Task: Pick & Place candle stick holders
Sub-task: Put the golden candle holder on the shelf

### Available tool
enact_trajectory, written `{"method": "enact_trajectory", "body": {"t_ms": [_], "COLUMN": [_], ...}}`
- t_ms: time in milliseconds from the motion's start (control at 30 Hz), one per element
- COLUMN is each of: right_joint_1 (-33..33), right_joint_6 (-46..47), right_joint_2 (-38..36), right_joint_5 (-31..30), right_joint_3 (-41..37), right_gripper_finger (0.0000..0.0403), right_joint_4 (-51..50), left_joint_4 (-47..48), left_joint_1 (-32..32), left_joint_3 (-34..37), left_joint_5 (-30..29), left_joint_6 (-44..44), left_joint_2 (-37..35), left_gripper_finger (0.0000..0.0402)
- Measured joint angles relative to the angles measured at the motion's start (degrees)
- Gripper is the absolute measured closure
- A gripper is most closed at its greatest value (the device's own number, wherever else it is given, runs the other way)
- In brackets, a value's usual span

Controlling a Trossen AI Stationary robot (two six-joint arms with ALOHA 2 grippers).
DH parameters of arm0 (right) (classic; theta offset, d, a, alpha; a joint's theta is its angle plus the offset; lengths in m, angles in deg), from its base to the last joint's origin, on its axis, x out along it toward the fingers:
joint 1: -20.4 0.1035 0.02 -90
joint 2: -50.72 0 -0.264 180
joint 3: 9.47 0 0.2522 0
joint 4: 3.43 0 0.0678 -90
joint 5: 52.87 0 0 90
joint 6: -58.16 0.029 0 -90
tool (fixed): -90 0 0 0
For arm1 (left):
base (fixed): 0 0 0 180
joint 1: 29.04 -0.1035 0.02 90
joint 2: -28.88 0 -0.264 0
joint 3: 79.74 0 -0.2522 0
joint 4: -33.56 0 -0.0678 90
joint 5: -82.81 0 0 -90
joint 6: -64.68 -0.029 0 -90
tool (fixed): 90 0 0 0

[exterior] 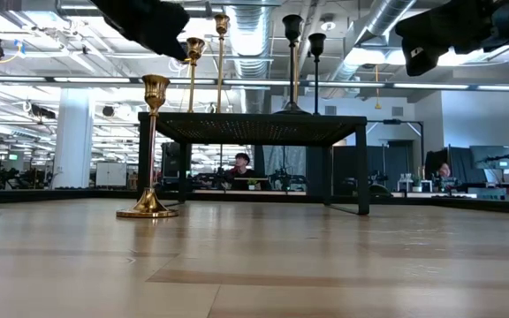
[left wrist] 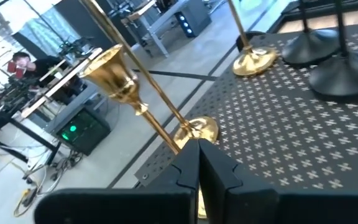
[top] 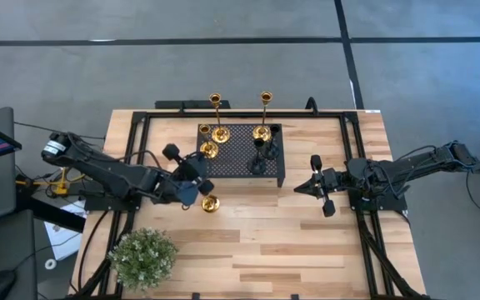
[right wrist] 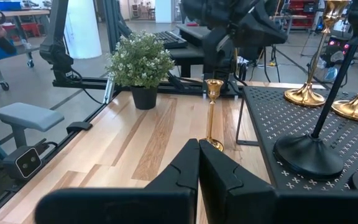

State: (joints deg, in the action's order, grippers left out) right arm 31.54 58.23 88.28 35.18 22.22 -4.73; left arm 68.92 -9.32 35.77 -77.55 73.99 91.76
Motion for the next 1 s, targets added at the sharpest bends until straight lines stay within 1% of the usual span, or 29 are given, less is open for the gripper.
{"method": "enact_trajectory", "body": {"t_ms": [133,200,300,400,467,567,700,767,900,1000], "right_joint_1": [0.0,0.0,0.0,0.0,0.0,0.0,0.0,0.0,0.0,0.0], "right_joint_6": [0.0,0.0,0.0,0.0,0.0,0.0,0.0,0.2,3.4,3.5], "right_joint_2": [0.0,0.0,0.0,0.0,0.0,0.0,0.0,0.0,0.0,0.0], "right_joint_5": [0.0,0.0,0.0,0.0,0.0,0.0,0.0,0.0,0.0,0.0], "right_joint_3": [0.0,0.0,0.0,0.0,0.0,0.0,0.0,0.0,0.0,0.0], "right_gripper_finger": [0.0403,0.0403,0.0403,0.0403,0.0403,0.0403,0.0403,0.0403,0.0403,0.0403], "right_joint_4": [0.0,0.0,0.0,0.0,0.0,0.1,1.5,3.3,5.3,5.7], "left_joint_4": [-0.1,-0.3,-2.1,-4.4,-5.6,-5.5,-5.6,-5.6,-5.1,-5.1], "left_joint_1": [-1.5,-2.0,-2.5,-2.4,-2.3,-2.0,-1.1,-0.7,-0.1,-0.1], "left_joint_3": [0.0,0.0,0.0,0.0,0.0,0.0,0.0,-0.1,-0.1,-0.1], "left_joint_5": [0.0,0.0,0.7,5.6,11.4,19.6,27.2,29.9,34.1,36.7], "left_joint_6": [-0.2,-2.2,-7.4,-12.7,-15.2,-16.4,-16.6,-17.4,-24.5,-25.4], "left_joint_2": [0.0,0.0,-0.7,-2.7,-4.7,-8.6,-13.3,-15.5,-19.5,-22.5], "left_gripper_finger": [0.0397,0.0397,0.0399,0.0397,0.0397,0.0399,0.0397,0.0397,0.0398,0.0394]}}
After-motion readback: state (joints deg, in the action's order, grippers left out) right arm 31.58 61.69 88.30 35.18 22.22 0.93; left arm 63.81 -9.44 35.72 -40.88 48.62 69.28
